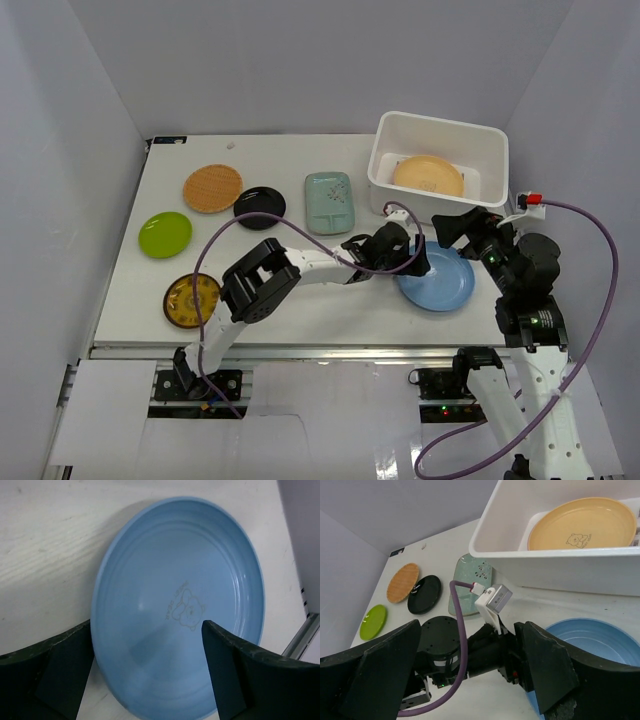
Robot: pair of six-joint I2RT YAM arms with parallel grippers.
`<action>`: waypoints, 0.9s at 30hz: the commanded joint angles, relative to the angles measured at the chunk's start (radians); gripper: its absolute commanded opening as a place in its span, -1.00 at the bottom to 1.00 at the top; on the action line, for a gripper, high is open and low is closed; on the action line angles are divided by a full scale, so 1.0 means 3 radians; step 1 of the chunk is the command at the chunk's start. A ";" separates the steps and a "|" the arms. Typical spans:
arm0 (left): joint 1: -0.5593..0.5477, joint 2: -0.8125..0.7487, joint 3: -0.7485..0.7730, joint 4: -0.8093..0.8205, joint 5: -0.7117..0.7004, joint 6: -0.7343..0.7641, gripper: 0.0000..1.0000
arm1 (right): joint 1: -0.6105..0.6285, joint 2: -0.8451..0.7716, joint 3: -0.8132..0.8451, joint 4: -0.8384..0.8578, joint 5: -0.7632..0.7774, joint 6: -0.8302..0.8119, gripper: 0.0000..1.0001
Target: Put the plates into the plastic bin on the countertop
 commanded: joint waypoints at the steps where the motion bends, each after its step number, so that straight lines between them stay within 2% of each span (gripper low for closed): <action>1: -0.0016 0.0274 0.0211 -0.0267 -0.0027 -0.0024 0.82 | 0.0006 -0.0070 0.0127 0.0003 -0.0092 -0.0064 0.78; 2: -0.0011 0.0315 0.0247 -0.0349 -0.0032 -0.0014 0.76 | 0.0006 -0.0070 0.0127 -0.0032 -0.0087 -0.0075 0.78; 3: -0.0011 0.0356 0.0278 -0.0360 -0.0037 -0.0013 0.57 | 0.0006 -0.0080 0.0132 -0.0033 -0.0081 -0.0090 0.78; 6: -0.0011 0.0438 0.0334 -0.0365 -0.0047 -0.0003 0.25 | 0.0006 -0.0085 0.0106 -0.0028 -0.0112 -0.0095 0.77; 7: -0.0011 0.0449 0.0339 -0.0370 -0.0053 0.0007 -0.04 | 0.0006 -0.0085 0.0101 -0.0022 -0.0127 -0.0095 0.77; 9: -0.0011 0.0439 0.0319 -0.0365 -0.0058 0.0022 -0.40 | 0.0006 -0.0075 0.0101 -0.0017 -0.0153 -0.0090 0.76; 10: -0.0011 0.0413 0.0288 -0.0350 -0.0078 0.0048 -0.80 | 0.0006 -0.0070 0.0101 -0.0027 -0.0153 -0.0095 0.76; 11: -0.0011 0.0332 0.0192 -0.0339 -0.0114 0.0058 -0.98 | 0.0006 -0.0075 0.0116 -0.0033 -0.0148 -0.0095 0.76; 17: -0.0011 -0.0271 -0.0416 -0.0094 -0.0206 0.0206 -1.00 | 0.0006 -0.0091 0.0163 -0.0135 -0.0087 -0.0187 0.76; 20: -0.0011 -0.0807 -0.0866 0.0039 -0.0298 0.0252 -1.00 | 0.0006 -0.0091 0.0107 -0.0176 -0.0107 -0.0208 0.77; 27: 0.0029 -0.1422 -0.1358 -0.0002 -0.0278 0.0263 -1.00 | 0.0006 -0.0070 -0.0042 -0.0288 -0.0132 -0.0335 0.82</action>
